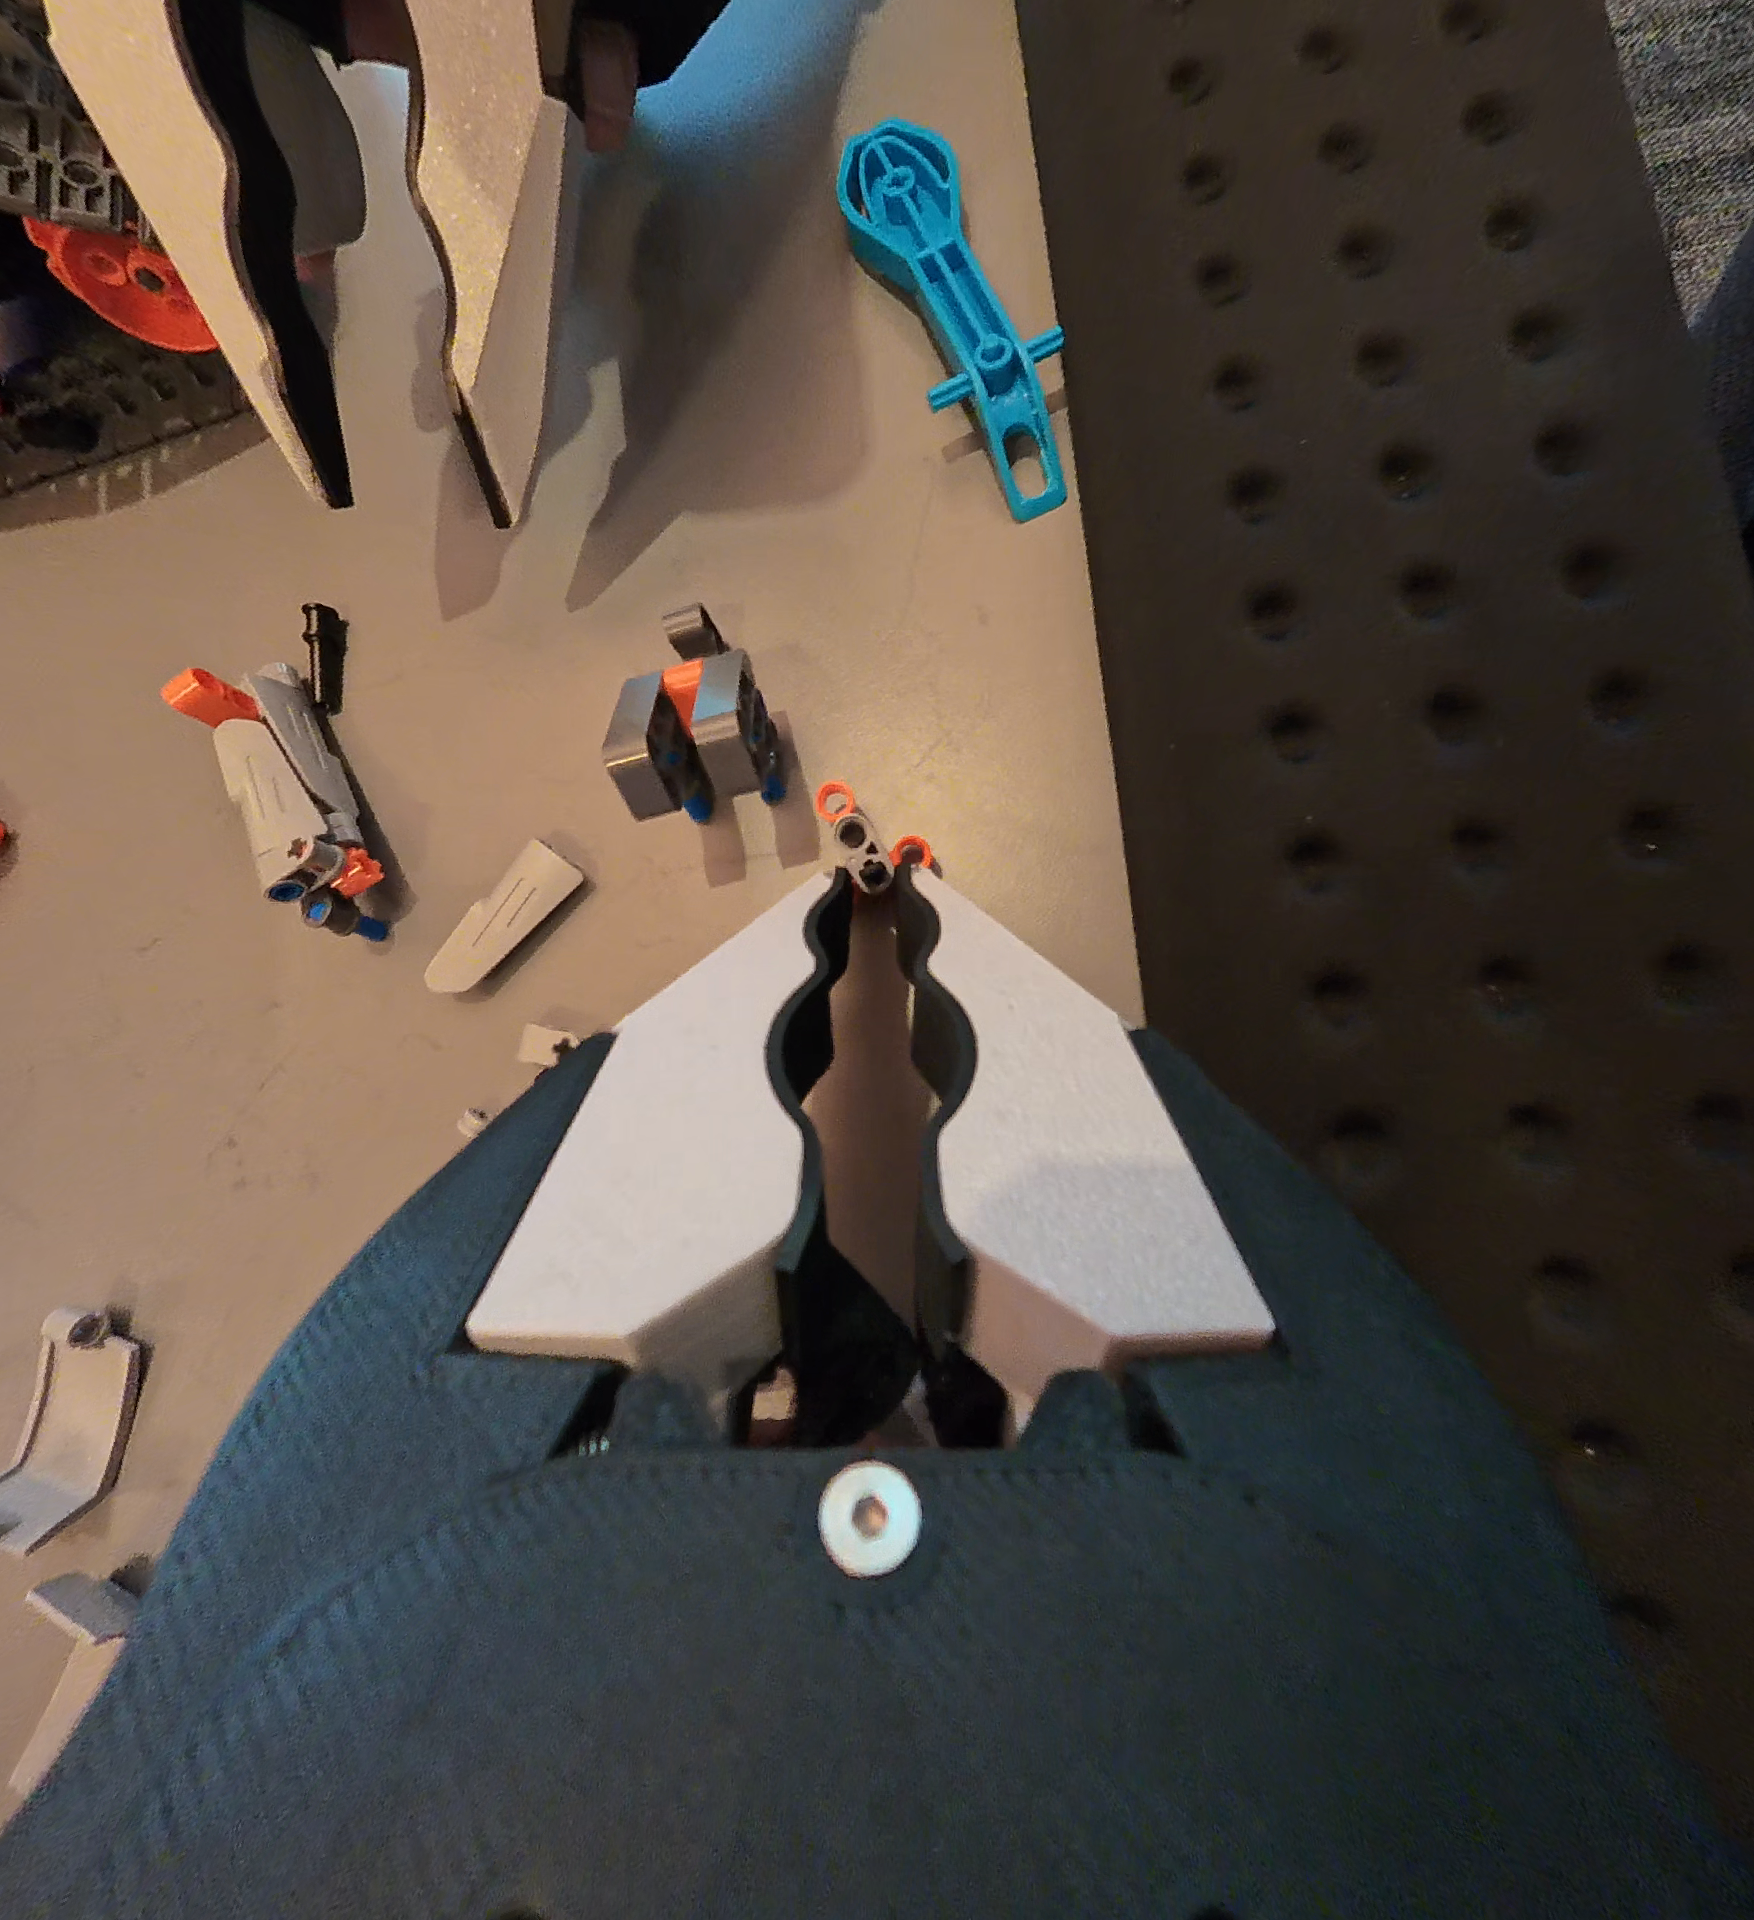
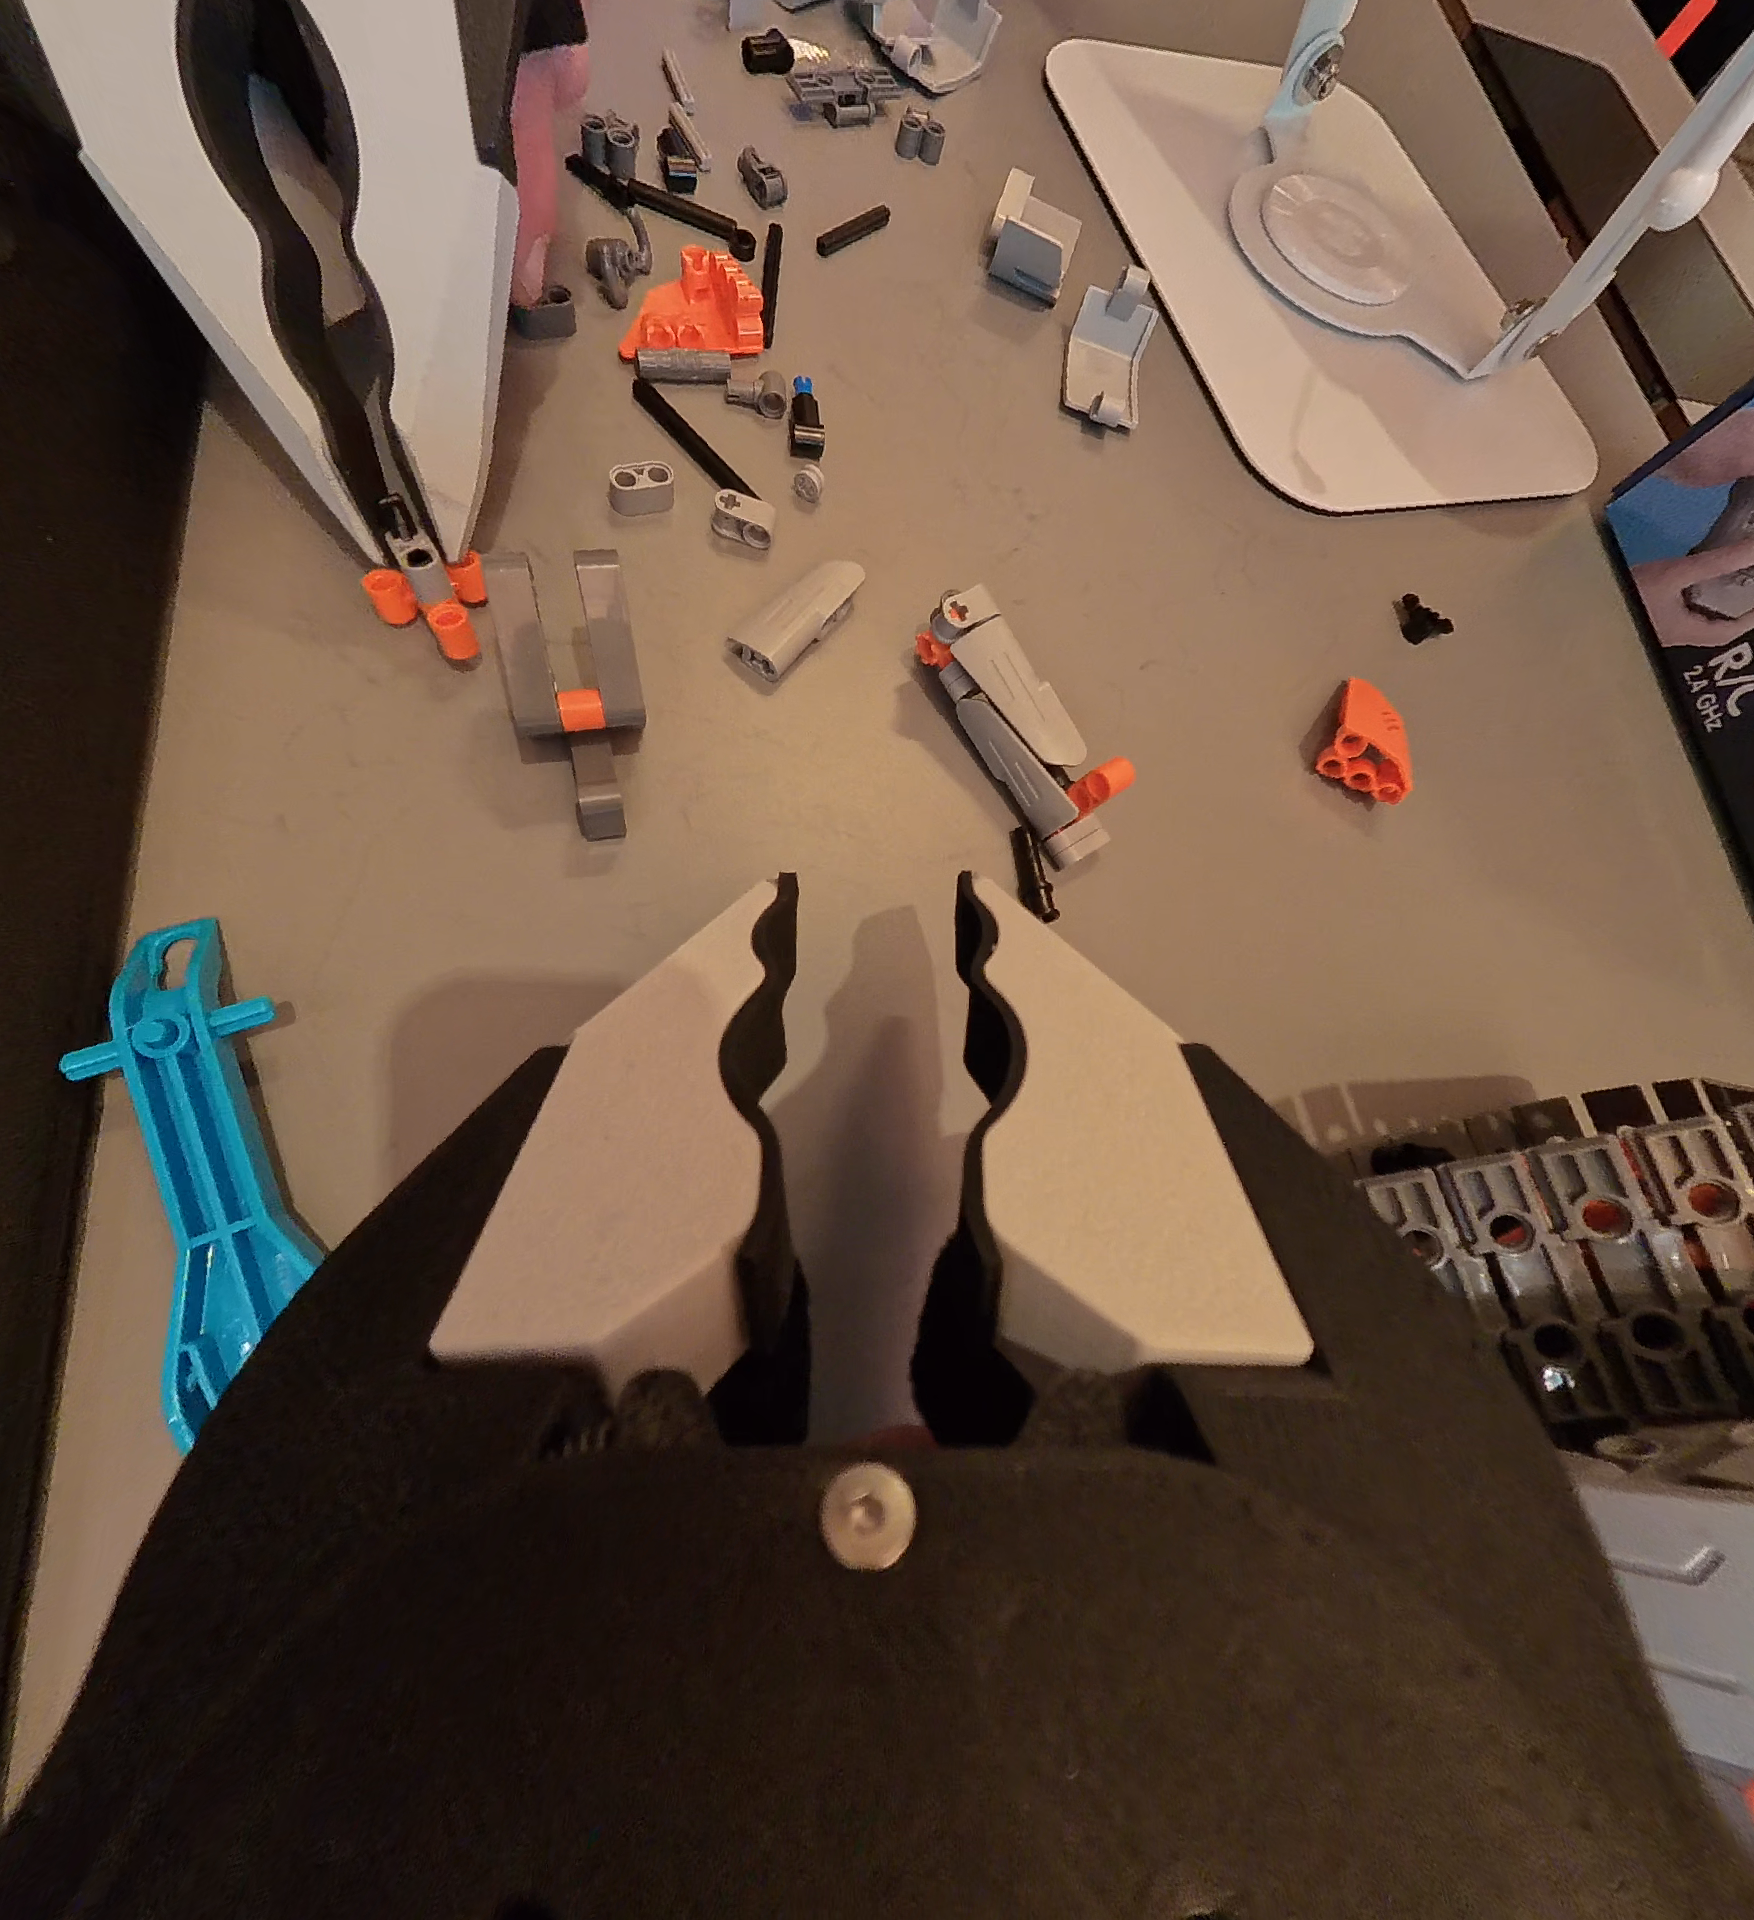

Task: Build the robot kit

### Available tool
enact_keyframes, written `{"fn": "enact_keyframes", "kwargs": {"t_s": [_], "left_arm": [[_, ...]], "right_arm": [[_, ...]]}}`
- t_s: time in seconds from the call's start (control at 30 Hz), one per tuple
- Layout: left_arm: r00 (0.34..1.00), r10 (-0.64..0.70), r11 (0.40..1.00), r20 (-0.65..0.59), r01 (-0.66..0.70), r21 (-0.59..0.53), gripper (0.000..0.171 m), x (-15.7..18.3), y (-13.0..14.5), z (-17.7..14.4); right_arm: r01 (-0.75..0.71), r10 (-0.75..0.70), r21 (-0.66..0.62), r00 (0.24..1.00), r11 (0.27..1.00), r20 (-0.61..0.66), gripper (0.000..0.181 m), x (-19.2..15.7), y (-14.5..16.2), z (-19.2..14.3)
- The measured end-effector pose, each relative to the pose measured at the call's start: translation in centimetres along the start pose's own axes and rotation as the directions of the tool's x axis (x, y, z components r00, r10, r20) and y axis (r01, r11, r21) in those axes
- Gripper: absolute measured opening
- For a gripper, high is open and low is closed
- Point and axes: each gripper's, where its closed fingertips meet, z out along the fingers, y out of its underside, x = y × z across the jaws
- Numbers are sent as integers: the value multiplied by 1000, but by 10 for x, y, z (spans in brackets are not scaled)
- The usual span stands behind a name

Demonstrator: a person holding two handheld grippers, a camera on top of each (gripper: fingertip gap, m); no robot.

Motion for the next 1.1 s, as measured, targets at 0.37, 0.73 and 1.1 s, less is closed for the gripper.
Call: {"fn": "enact_keyframes", "kwargs": {"t_s": [0.37, 0.73, 1.1], "left_arm": [[1000, -2, 1000, 14, 2, -31, 10, -6, 10, -4], [999, -9, 999, 45, 11, -45, 18, -13, 14, -9], [998, -17, 999, 56, 19, -35, 19, -16, 14, -14]], "right_arm": [[2, -2, -1, 1000, 1000, 2, 28, -1, 0, 0], [2, -2, -2, 1000, 1000, 0, 29, 0, 1, 0], [3, -3, 3, 1000, 1000, -9, 29, 1, 0, -3]]}}
